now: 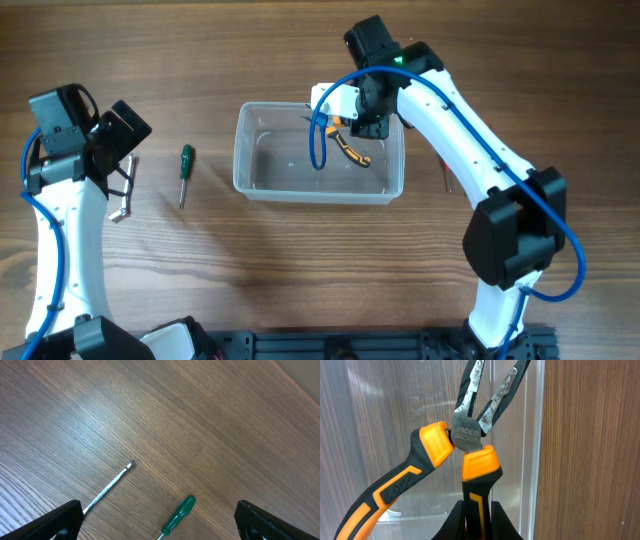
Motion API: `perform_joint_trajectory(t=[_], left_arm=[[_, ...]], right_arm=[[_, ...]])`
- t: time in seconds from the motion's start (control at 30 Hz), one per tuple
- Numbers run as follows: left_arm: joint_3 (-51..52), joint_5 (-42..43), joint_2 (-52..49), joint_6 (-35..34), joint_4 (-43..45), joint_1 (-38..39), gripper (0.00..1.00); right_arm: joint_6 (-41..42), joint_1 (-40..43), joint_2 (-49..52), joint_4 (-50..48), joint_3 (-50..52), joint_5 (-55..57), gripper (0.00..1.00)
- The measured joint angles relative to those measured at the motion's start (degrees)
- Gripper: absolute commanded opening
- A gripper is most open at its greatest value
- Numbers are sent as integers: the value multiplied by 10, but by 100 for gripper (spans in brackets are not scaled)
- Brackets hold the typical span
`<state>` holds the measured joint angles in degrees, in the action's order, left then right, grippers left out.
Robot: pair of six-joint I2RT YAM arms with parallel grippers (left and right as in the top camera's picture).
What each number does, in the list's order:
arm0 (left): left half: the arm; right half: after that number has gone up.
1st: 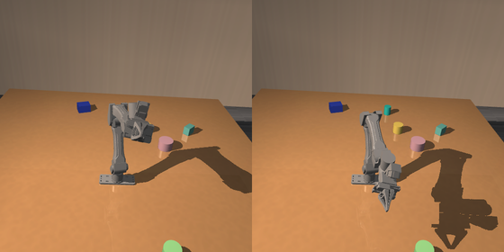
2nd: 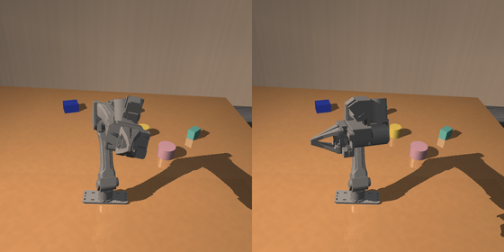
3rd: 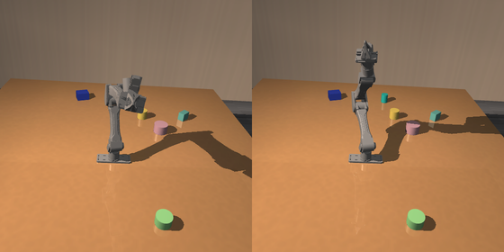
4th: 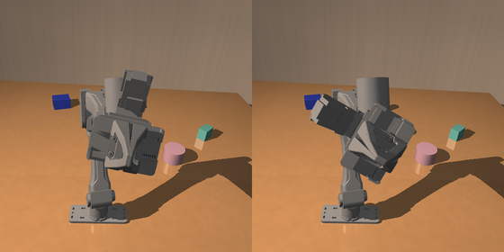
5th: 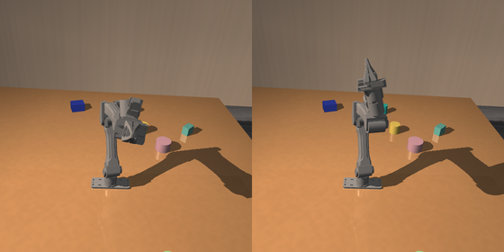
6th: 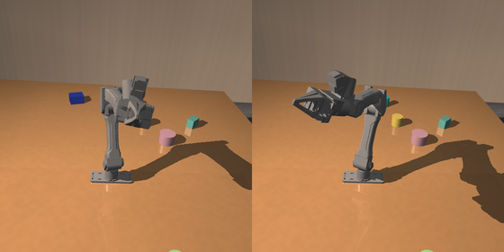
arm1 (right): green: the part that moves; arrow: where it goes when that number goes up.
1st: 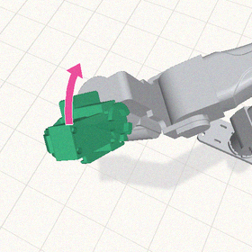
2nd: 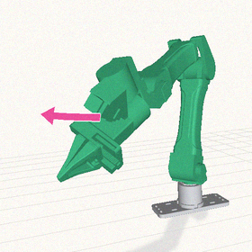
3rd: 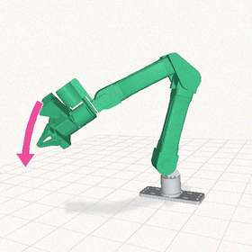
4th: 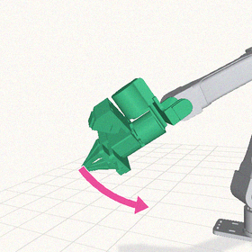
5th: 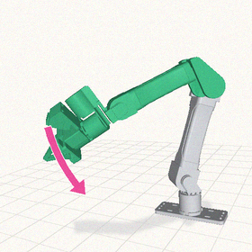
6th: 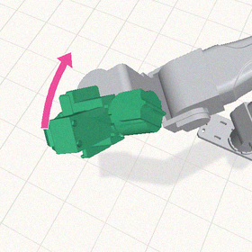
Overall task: Pack container
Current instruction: 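Carry the pliers into the clear container and release them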
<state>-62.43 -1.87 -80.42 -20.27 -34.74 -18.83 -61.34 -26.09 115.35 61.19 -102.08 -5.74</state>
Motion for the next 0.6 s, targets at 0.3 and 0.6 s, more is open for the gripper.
perform_joint_trajectory(t=[0.3,0.6], left_arm=[[0,0,0,0,0,0,100],[0,0,0,0,0,0,100]], right_arm=[[-29,0,49,-26,0,-53,4],[-27,10,93,-48,0,-32,38]])
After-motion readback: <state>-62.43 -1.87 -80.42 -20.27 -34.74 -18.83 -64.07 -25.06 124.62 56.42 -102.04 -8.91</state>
